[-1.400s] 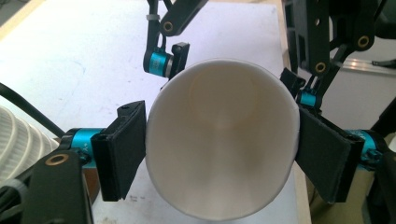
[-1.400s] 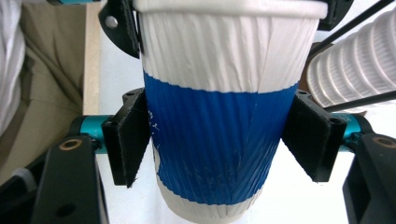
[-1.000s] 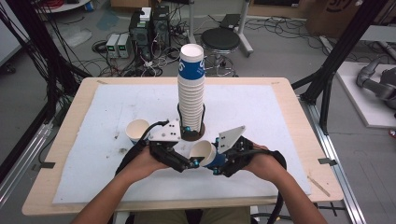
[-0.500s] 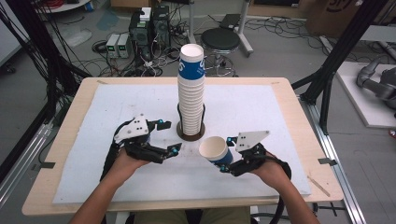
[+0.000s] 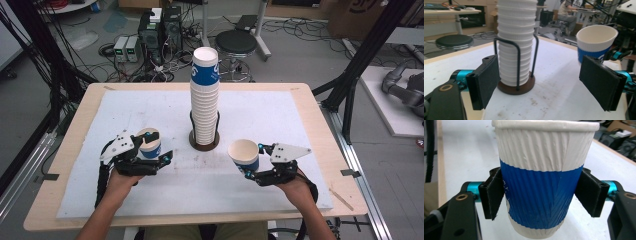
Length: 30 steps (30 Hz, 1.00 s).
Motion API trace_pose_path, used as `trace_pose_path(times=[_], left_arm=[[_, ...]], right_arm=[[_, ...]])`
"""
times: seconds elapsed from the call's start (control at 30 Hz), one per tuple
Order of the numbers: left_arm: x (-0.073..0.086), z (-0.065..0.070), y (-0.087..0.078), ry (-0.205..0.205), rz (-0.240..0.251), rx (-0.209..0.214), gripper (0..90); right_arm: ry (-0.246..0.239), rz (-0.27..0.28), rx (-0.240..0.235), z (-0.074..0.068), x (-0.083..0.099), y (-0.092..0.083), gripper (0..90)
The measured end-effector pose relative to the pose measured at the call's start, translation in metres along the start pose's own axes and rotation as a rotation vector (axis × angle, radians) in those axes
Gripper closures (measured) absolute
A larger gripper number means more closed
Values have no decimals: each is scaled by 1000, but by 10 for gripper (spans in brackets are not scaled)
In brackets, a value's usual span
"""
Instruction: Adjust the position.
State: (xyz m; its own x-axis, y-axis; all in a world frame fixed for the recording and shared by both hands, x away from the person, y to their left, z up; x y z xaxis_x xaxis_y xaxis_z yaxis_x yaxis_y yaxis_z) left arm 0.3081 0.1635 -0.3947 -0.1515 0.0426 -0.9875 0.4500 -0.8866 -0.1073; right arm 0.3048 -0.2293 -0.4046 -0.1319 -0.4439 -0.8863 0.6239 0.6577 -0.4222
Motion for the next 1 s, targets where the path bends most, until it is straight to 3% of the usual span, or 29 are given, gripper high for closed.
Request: trace_pose_path(times=[0.33, 0.63, 1.0], left_arm=[[17, -2, -9, 58, -8, -47, 178], [21, -4, -18, 46, 14, -70, 178], [21, -2, -15, 47, 8, -72, 177]], right_arm=[[57, 52, 79, 10, 11, -14, 283], [74, 82, 119, 16, 11, -21, 283], [80, 89, 130, 17, 13, -26, 283]])
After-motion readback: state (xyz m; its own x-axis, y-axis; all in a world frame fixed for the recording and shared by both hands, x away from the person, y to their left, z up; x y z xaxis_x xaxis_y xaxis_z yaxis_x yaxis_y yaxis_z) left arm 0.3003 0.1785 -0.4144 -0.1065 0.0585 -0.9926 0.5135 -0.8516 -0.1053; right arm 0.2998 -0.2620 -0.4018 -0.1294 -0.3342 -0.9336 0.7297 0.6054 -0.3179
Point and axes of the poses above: each handheld gripper's, and its own axes: y roughly forward along the jaws, x roughly out of its underside, z roughly to its right, the point moved 3 cm from there along y, roughly forward along the jaws, and after that the axes turned 11 degrees about x, right-handed, at the moved point
